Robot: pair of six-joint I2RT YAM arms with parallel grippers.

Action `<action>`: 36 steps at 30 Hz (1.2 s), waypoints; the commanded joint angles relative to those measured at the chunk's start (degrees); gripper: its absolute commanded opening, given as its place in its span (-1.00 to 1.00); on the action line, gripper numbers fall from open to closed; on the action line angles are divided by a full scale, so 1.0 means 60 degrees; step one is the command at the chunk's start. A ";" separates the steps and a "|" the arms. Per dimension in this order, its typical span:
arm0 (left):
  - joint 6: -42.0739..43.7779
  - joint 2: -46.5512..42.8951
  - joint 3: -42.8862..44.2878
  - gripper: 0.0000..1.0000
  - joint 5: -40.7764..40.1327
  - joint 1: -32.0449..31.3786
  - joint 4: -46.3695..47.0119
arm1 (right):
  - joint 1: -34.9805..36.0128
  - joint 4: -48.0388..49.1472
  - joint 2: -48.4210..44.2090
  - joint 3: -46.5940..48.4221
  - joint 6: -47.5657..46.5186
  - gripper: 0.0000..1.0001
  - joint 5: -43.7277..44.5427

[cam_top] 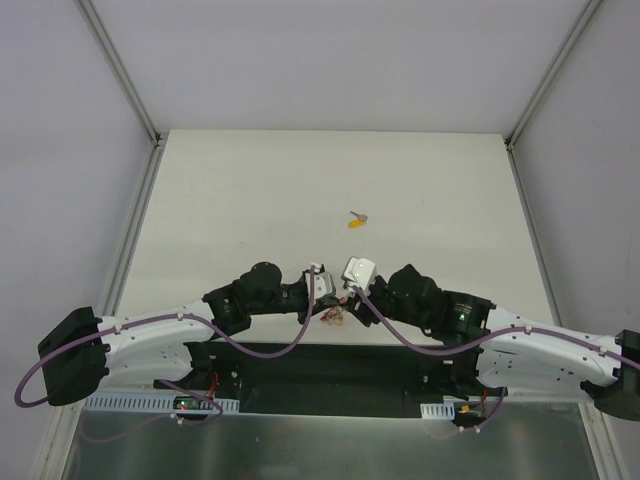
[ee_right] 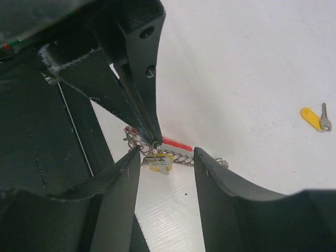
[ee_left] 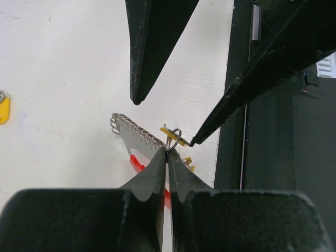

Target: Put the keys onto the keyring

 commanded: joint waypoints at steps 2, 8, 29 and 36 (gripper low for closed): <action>-0.0012 0.0010 0.0340 -1.00 0.0290 -0.0003 0.0316 | 0.0015 0.0272 0.0136 0.0200 -0.0274 -0.03 -0.0616; -0.0012 -0.0034 0.0340 -1.00 0.0319 -0.0003 0.0302 | -0.0014 0.0374 0.0576 0.0172 -0.0289 -0.12 -0.0074; 0.0018 -0.0224 0.0281 -1.00 -0.0003 -0.0003 0.0287 | -0.0702 0.0638 0.0210 -0.0590 0.0487 -0.98 0.0337; 0.0076 -0.0371 0.0179 -1.00 -0.0003 -0.0003 0.0374 | -0.1112 0.0886 0.0546 -0.0766 0.0824 -0.98 -0.0087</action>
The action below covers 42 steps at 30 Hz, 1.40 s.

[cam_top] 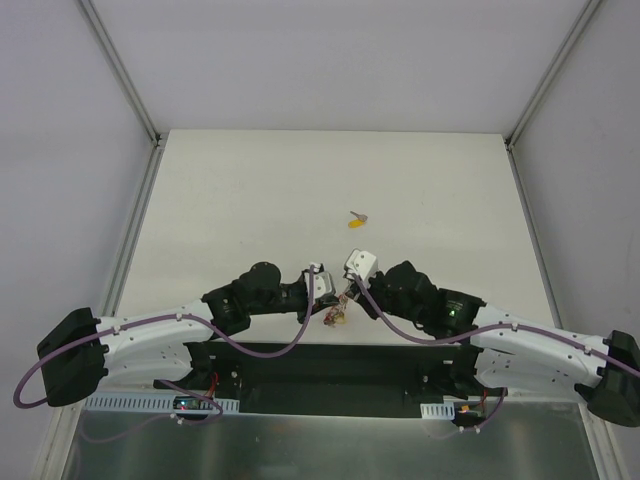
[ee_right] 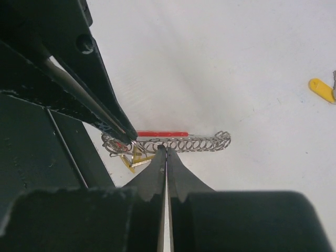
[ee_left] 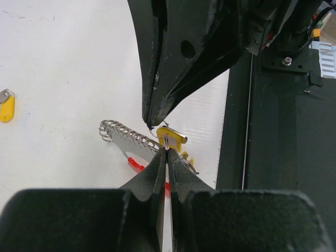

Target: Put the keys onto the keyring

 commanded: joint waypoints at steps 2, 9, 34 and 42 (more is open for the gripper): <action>0.0065 -0.0411 0.0120 -1.00 0.0161 -0.0003 0.0612 | -0.0399 0.0410 0.0303 -0.0118 0.0322 -0.97 -0.0001; 0.0153 -0.0529 0.0003 -1.00 0.0352 -0.0003 0.0759 | -0.0531 0.0572 0.1080 0.0160 0.0483 -0.98 -0.0571; 0.0124 -0.0060 0.0105 -0.63 -0.0175 -0.0003 0.0583 | -0.0516 0.0088 0.0288 0.0703 0.0308 -0.98 -0.0719; 0.0080 0.0218 0.0208 -0.31 -0.0073 -0.0003 0.0495 | -0.0429 0.0088 0.0348 0.0746 0.0308 -0.98 -0.0719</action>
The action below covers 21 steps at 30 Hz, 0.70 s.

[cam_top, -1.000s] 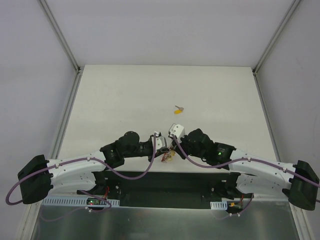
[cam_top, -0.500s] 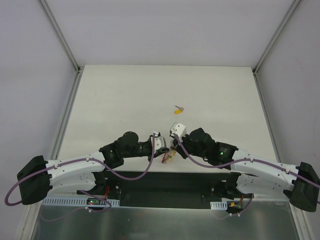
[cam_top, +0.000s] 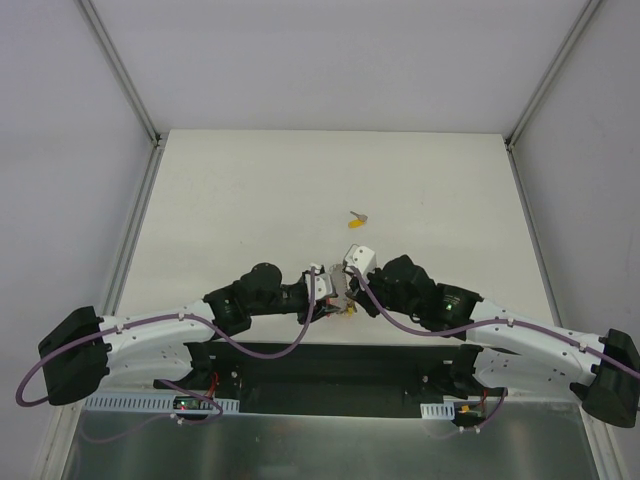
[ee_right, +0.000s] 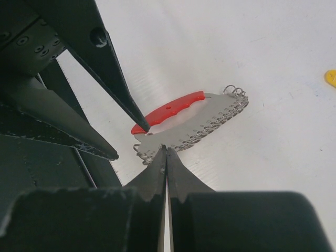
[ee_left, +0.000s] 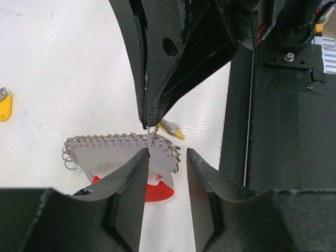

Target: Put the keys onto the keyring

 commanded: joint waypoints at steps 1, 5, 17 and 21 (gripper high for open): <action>-0.0036 0.0171 0.0328 -0.27 -0.0062 -0.0018 0.0291 | 0.0031 0.0227 -0.0057 0.0499 -0.0046 -0.98 0.0057; 0.0109 0.0419 0.0314 -0.14 -0.0237 0.0011 0.0335 | 0.0045 0.0227 0.0001 0.0513 -0.0060 -0.98 0.0042; 0.0008 0.1358 0.0138 -0.20 0.1416 0.0905 0.1828 | 0.0074 0.0315 0.0046 0.0440 -0.0090 -0.98 0.0057; -0.0401 0.1753 0.0094 -0.20 0.1606 0.1095 0.2428 | 0.0060 0.0329 0.0031 0.0411 -0.0090 -0.98 0.0057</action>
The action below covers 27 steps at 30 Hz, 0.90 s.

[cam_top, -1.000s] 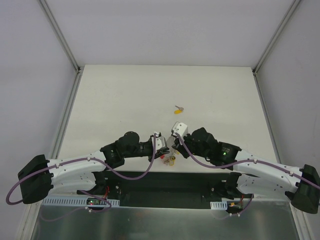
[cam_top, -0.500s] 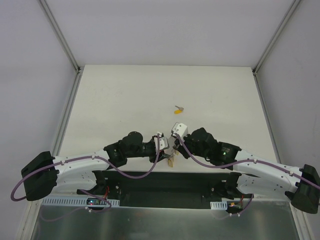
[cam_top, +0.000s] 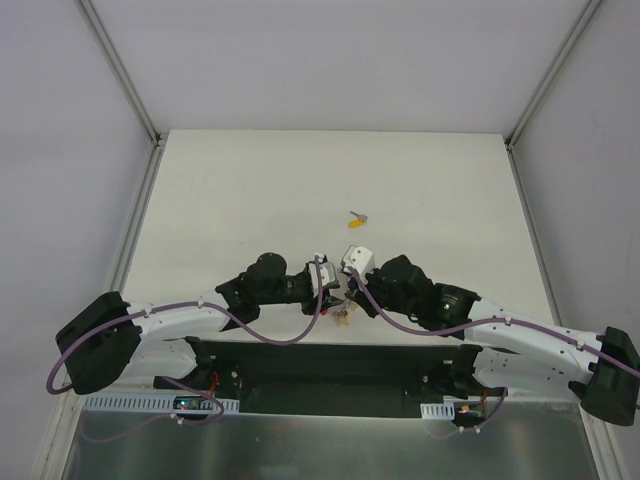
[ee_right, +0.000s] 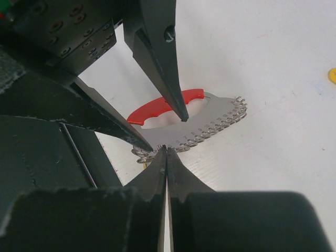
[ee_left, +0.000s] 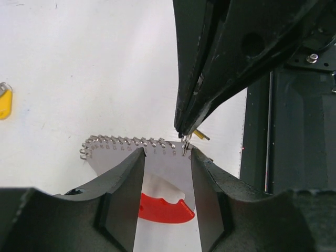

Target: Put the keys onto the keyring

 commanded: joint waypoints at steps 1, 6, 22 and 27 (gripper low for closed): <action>-0.0523 0.0394 0.0076 -0.21 0.0933 0.0293 0.1395 | 0.0038 0.0362 -0.0140 0.0378 -0.0086 -0.98 0.0057; -0.0393 0.0629 -0.0056 -0.21 0.1681 0.0398 0.1865 | 0.0038 0.0377 -0.0170 0.0378 -0.0057 -0.98 0.0028; -0.0450 0.1449 0.0236 -0.60 0.2444 0.0617 0.1850 | 0.0053 0.0362 -0.0126 0.0451 -0.0042 -0.98 0.0057; -0.0509 0.1523 0.0281 -0.70 0.2517 0.0617 0.1865 | 0.0053 0.0362 -0.0126 0.0422 -0.0042 -0.98 0.0057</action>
